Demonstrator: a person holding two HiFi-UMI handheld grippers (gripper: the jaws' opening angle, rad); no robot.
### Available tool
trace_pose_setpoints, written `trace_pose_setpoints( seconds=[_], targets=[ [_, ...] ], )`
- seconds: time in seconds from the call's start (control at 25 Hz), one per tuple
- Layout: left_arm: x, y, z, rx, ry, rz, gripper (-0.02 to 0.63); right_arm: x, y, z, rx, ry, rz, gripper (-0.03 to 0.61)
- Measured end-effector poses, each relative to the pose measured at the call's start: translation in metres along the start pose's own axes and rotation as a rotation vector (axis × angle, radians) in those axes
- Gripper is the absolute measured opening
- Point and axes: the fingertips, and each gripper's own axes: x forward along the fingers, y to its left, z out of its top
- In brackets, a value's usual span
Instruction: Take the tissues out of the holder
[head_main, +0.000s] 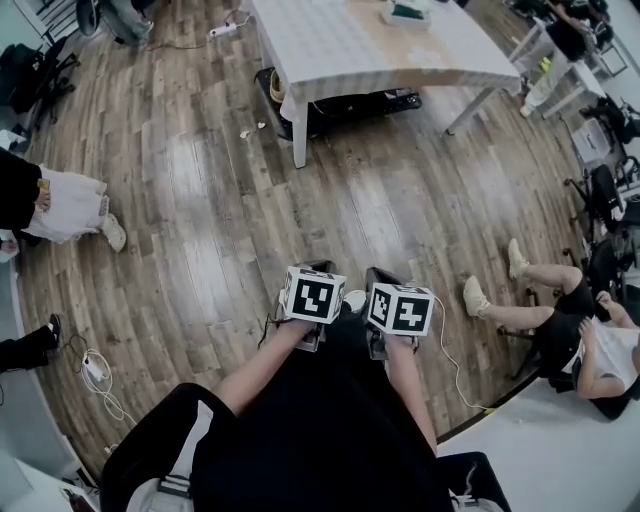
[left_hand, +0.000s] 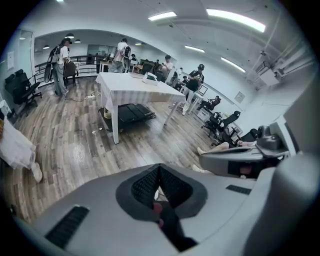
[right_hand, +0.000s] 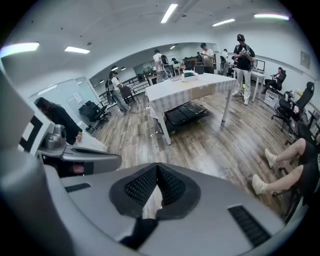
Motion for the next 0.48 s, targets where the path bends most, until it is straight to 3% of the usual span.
trace_pose_setpoints(
  seconds=[0.28,0.48],
  targets=[
    [0.013,0.005,0.004,-0.014,0.014,0.009,0.0,0.004,-0.008,0.009,0.05,-0.083,0.052,0.012],
    [0.031,0.001,0.029,-0.042,0.02,0.024,0.0,0.007,-0.025,0.049,0.093,-0.162,0.152,0.012]
  ],
)
